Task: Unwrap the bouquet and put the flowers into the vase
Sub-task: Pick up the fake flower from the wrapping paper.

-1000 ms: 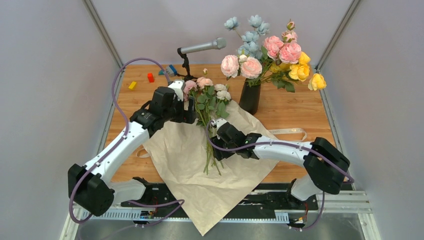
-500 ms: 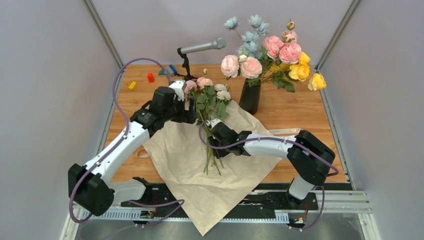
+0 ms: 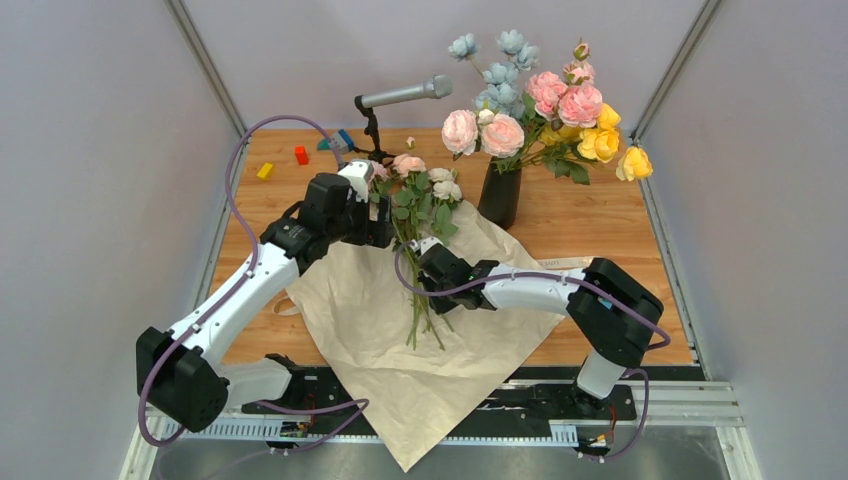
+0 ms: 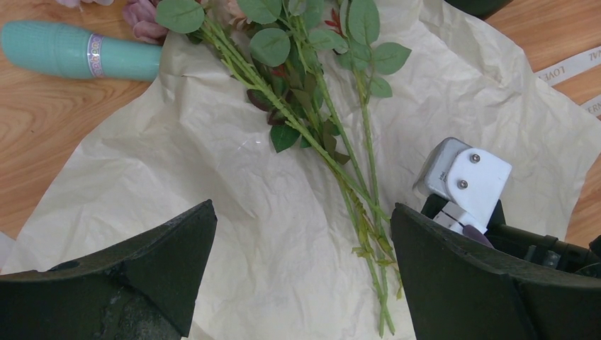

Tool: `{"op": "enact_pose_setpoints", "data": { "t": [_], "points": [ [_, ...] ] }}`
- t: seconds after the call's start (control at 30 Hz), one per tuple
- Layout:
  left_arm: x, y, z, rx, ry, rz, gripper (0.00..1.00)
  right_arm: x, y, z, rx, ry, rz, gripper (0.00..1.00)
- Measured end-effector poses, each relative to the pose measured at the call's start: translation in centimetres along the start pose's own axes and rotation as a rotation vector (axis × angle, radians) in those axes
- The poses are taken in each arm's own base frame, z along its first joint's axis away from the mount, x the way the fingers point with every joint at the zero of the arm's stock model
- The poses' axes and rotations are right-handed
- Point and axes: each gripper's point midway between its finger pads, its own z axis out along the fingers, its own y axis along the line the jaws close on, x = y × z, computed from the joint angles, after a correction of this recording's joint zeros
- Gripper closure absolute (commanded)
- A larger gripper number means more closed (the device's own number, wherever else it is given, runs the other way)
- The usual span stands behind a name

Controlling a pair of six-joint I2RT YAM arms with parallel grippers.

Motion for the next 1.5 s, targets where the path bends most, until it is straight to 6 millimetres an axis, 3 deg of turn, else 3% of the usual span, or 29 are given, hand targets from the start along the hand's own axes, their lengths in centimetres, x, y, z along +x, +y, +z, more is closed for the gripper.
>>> {"op": "enact_pose_setpoints", "data": {
  "t": [0.3, 0.57, 0.77, 1.13, 1.5],
  "points": [
    [-0.1, 0.3, -0.1, -0.017, -0.009, 0.001, 0.00, -0.9, 0.1, -0.8, -0.001, -0.028, 0.002, 1.00],
    [-0.7, 0.1, -1.3, -0.001, -0.068, 0.000, 0.00, -5.3, 1.4, -6.5, -0.096, -0.267, 0.043, 1.00],
    [-1.5, -2.0, -2.2, 0.119, -0.139, -0.014, 0.00, -8.3, 2.4, -9.9, -0.182, -0.458, 0.070, 1.00],
    [-2.3, -6.1, -3.1, 0.356, -0.195, -0.041, 0.02, -10.0, 4.1, -12.7, -0.277, -0.613, 0.074, 1.00],
    [-3.3, -9.1, -4.4, 0.531, -0.221, -0.044, 0.51, -11.2, 6.3, -14.3, -0.366, -0.683, 0.043, 1.00]
  ]
}}
